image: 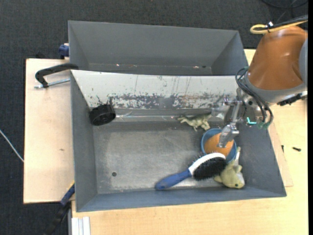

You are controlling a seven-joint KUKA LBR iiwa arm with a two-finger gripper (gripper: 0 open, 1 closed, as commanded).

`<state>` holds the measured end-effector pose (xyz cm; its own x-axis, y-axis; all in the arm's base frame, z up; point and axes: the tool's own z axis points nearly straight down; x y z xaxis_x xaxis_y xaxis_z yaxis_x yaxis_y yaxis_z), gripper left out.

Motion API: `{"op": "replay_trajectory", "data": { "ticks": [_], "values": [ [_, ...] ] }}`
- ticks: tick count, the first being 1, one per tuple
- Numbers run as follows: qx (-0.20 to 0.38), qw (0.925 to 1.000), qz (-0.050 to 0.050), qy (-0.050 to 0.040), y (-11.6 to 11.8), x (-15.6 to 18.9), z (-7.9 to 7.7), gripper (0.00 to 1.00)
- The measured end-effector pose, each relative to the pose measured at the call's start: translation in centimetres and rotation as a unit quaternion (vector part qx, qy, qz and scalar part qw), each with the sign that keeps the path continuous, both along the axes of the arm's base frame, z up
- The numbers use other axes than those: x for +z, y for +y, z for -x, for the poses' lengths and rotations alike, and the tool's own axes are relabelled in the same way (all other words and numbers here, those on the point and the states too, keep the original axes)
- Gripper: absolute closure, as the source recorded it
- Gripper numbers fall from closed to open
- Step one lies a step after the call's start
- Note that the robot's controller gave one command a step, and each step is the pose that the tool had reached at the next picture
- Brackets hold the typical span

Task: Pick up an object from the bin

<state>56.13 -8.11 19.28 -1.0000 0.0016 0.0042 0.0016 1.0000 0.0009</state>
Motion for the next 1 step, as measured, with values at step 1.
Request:
{"op": "replay_trajectory", "data": {
  "ticks": [1],
  "values": [
    [0.063,0.9979,0.001,-0.0104,-0.89,-8.43,3.37,0.0]
  ]
}}
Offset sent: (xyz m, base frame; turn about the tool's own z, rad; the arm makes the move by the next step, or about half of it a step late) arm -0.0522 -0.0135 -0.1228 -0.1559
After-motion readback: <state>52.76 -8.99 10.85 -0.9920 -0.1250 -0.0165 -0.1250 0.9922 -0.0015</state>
